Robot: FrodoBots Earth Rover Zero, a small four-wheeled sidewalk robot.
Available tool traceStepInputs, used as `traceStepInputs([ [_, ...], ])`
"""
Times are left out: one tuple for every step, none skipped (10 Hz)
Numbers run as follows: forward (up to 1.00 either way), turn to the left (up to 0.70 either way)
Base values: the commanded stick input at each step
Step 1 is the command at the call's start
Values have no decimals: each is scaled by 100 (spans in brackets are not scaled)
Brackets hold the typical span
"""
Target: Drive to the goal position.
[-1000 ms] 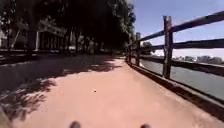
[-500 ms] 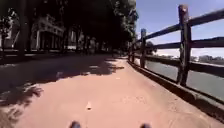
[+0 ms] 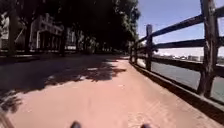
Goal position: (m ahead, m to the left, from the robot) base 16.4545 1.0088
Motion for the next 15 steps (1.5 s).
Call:
traceStepInputs([
  [100, 0],
  [100, 0],
  [100, 0],
  [100, 0],
  [100, 0],
  [100, 0],
  [100, 0],
  [100, 0],
  [100, 0],
  [100, 0],
  [100, 0],
  [100, 0],
  [100, 0],
  [100, 0],
  [100, 0],
])
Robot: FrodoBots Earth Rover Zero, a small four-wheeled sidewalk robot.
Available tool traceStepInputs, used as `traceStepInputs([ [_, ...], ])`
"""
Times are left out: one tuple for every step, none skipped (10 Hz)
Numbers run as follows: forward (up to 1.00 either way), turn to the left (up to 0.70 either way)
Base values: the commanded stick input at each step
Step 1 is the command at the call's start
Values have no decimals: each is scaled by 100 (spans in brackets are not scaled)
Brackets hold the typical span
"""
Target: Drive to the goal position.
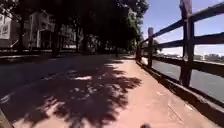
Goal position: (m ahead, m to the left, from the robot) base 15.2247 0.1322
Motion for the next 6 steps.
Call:
traceStepInputs([
  [100, 0],
  [100, 0],
  [100, 0],
  [100, 0],
  [100, 0],
  [100, -23],
])
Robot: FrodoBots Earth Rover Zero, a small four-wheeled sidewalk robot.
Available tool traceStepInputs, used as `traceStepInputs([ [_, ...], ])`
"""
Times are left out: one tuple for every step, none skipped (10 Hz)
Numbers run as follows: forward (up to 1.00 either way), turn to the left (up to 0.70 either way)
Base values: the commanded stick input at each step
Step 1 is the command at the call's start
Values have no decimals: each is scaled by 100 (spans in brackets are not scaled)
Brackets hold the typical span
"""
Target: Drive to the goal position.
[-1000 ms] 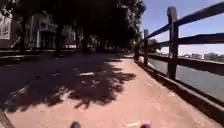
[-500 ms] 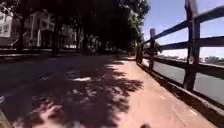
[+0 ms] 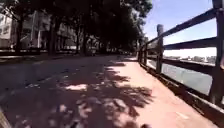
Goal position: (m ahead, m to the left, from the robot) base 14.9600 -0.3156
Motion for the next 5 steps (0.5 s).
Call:
traceStepInputs([
  [100, -40],
  [100, -32],
  [100, -3],
  [100, 0],
  [100, 0],
])
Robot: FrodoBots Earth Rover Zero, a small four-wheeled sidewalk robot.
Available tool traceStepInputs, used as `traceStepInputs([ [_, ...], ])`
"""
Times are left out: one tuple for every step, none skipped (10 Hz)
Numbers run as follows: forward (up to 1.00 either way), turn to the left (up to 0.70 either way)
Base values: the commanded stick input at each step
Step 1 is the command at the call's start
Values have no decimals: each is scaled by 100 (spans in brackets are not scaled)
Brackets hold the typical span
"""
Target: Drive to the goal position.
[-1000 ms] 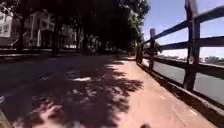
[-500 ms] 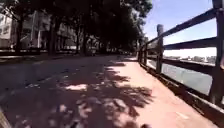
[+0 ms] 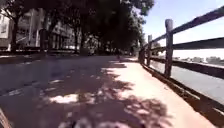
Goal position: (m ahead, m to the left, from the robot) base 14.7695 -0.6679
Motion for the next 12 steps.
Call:
traceStepInputs([
  [100, 0],
  [100, 0],
  [100, 0],
  [100, 0],
  [100, 0],
  [100, 0],
  [100, -7],
  [100, -40],
  [100, -40],
  [100, -40],
  [100, -40],
  [100, 0],
])
